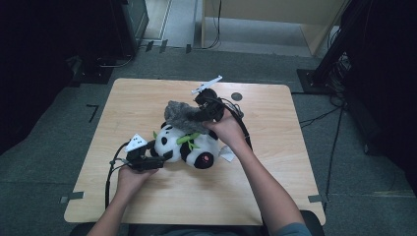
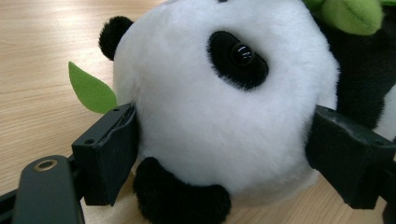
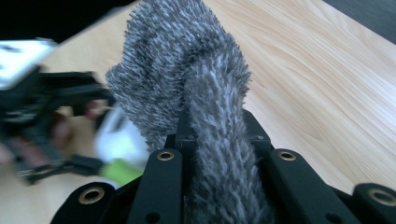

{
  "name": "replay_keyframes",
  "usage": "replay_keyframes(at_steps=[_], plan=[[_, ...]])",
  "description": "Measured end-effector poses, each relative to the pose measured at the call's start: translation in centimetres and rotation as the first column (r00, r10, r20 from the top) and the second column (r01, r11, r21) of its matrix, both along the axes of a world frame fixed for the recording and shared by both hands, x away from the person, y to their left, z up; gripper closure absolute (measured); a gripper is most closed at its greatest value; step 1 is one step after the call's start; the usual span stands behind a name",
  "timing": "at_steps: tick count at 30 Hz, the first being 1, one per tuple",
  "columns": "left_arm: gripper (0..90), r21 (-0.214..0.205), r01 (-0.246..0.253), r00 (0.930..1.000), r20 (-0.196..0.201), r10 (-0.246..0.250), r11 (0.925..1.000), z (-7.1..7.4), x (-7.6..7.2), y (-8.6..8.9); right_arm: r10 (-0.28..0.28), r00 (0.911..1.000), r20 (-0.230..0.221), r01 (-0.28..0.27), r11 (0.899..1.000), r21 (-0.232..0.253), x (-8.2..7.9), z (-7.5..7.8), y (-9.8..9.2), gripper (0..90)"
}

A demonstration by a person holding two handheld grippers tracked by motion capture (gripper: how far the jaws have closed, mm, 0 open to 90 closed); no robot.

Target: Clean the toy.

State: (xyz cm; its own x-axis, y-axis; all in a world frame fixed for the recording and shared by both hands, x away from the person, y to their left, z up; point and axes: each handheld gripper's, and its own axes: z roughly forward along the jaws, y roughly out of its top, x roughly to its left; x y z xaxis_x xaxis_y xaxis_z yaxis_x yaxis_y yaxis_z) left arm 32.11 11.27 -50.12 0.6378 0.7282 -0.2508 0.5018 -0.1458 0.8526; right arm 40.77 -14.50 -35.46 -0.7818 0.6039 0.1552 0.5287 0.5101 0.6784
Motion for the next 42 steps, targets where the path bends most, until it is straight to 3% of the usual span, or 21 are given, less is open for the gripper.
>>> replay_keyframes(at_steps=[1, 3, 4, 6, 8, 12, 13, 15, 17, 19, 30, 35, 42], plan=[[13.9, -0.002, 0.0, 1.0, -0.002, 0.0, 1.0, 0.0, 0.0, 0.0, 0.051, 0.9987, 0.0, -0.051, 0.999, -0.002, -0.9, 0.5, 0.9, 75.1], [13.9, -0.007, -0.001, 1.0, -0.005, 0.001, 1.0, 0.0, 0.0, 0.0, 0.071, 0.9974, 0.003, -0.071, 0.997, -0.011, -1.3, 0.6, 1.3, 75.2], [13.9, -0.009, -0.001, 1.0, -0.007, 0.001, 1.0, 0.0, 0.0, 0.0, 0.113, 0.9936, 0.0, -0.113, 0.993, -0.033, -1.8, 0.4, 2.3, 75.2], [13.9, -0.01, -0.001, 1.0, -0.008, 0.001, 1.0, 0.0, 0.0, 0.1, 0.125, 0.9922, -0.004, -0.125, 0.991, -0.04, -2.0, 0.3, 2.6, 75.2], [13.9, -0.012, -0.004, 1.0, -0.007, 0.004, 0.9999, 0.1, 0.0, 0.0, 0.168, 0.9853, -0.032, -0.17, 0.983, -0.07, -2.6, -0.5, 4.1, 75.3], [14.0, -0.012, -0.004, 1.0, -0.009, 0.003, 0.9999, 0.1, 0.0, 0.1, 0.186, 0.9812, -0.053, -0.19, 0.976, -0.104, -2.7, -1.3, 5.2, 75.5], [14.0, -0.011, -0.002, 1.0, -0.009, 0.002, 0.9999, 0.1, 0.0, 0.1, 0.202, 0.9762, -0.078, -0.211, 0.969, -0.13, -2.8, -2.0, 6.0, 75.7], [14.0, -0.009, -0.003, 1.0, -0.006, 0.002, 1.0, 0.1, -0.1, 0.0, 0.208, 0.9742, -0.086, -0.219, 0.966, -0.14, -3.0, -2.2, 6.3, 75.7], [14.0, 0.0, -0.003, 1.0, 0.003, 0.003, 1.0, 0.2, -0.1, -0.1, 0.234, 0.9673, -0.098, -0.249, 0.951, -0.182, -3.4, -2.9, 7.3, 75.6], [14.1, 0.016, -0.002, 0.9999, 0.011, 0.002, 0.9999, 0.2, -0.2, -0.1, 0.24, 0.9636, -0.118, -0.259, 0.949, -0.183, -3.3, -3.3, 7.7, 75.4], [15.7, 0.018, -0.007, 0.9998, 0.018, 0.006, 0.9998, 0.2, -0.2, -0.2, 0.223, 0.9661, -0.131, -0.241, 0.96, -0.145, -2.3, -3.3, 6.8, 75.4], [16.8, 0.027, -0.011, 0.9997, 0.02, 0.011, 0.9996, 0.2, -0.2, -0.3, 0.193, 0.9755, -0.105, -0.206, 0.969, -0.135, -1.5, -3.1, 6.0, 75.0], [25.8, 0.05, 0.001, 0.9999, 0.012, -0.002, 0.9988, 0.4, 0.0, -0.3, 0.132, 0.9869, -0.093, -0.142, 0.983, -0.119, -0.4, -2.8, 4.5, 74.1]])
